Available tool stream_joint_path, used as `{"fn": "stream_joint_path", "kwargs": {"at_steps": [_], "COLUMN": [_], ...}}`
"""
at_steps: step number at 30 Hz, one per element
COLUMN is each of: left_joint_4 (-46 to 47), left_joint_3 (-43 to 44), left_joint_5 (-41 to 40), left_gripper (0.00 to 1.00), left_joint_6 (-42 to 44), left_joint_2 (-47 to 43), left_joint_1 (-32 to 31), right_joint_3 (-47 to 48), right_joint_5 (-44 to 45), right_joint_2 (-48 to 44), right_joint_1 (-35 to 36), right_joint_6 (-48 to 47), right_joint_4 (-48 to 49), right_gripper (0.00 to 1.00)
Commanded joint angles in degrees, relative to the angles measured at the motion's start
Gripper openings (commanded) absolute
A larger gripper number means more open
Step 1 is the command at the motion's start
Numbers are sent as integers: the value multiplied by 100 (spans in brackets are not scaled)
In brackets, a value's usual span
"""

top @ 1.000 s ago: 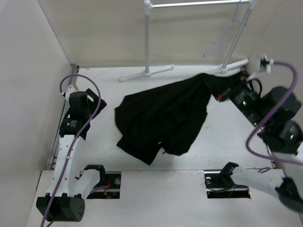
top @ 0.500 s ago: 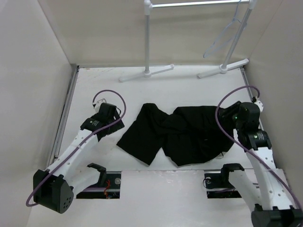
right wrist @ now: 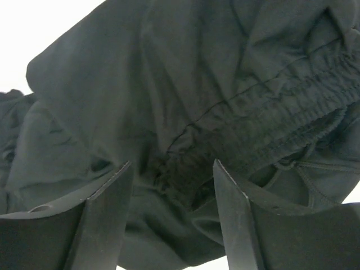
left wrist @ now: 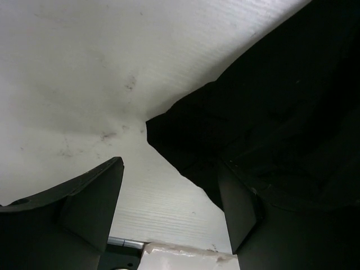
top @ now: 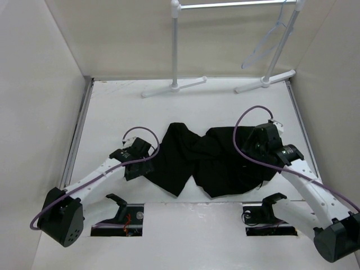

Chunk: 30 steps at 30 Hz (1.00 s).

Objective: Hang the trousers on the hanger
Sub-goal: Flatten out the trousers at the center of the board.

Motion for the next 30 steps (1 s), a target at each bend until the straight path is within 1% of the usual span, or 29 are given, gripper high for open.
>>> {"fn": "stream_joint_path", "kwargs": {"at_steps": [1, 3, 6, 10, 15, 17, 18, 20, 23, 25, 26, 27, 28, 30], "left_joint_4": [352, 502, 660, 967, 1118, 1153, 1179, 1241, 1328, 1346, 1338, 1285, 1233, 1048], "left_joint_3": [-198, -234, -286, -418, -401, -409, -427, -462, -462, -366, -270, -121, 63, 563], "left_joint_5": [102, 146, 111, 67, 24, -29, -56, -91, -161, -249, -301, -380, -459, -652], "left_gripper": [65, 64, 59, 50, 44, 42, 40, 36, 25, 17, 13, 10, 8, 7], "left_joint_6": [-354, -424, -504, -592, -653, -697, -706, -715, -723, -723, -715, -697, -671, -610], "left_joint_2": [190, 305, 349, 446, 578, 578, 578, 587, 613, 570, 508, 403, 246, -184], "left_joint_1": [-111, -137, -164, -85, -76, -67, -59, -24, 29, 108, 169, 257, 362, 617], "right_joint_3": [-9, -88, -167, -316, -299, -342, -421, -518, -589, -528, -467, -353, -204, 217], "right_joint_5": [-79, -71, -18, -140, -211, -290, -377, -571, -869, -1019, -1020, -994, -958, -783], "right_joint_2": [254, 255, 45, -79, -395, -518, -510, -370, -63, 139, 175, 123, -25, -420], "right_joint_1": [-87, -61, -96, -122, -70, -70, -70, -192, -280, -324, -324, -324, -316, -298], "right_joint_6": [34, 219, 439, 466, 668, 650, 615, 554, 466, 422, 387, 378, 360, 299], "right_joint_4": [155, 138, -55, -100, -494, -461, -347, -66, 750, 1190, 1340, 1411, 1429, 1334], "right_gripper": [62, 61, 61, 62, 66, 66, 64, 58, 45, 32, 20, 11, 8, 7]}}
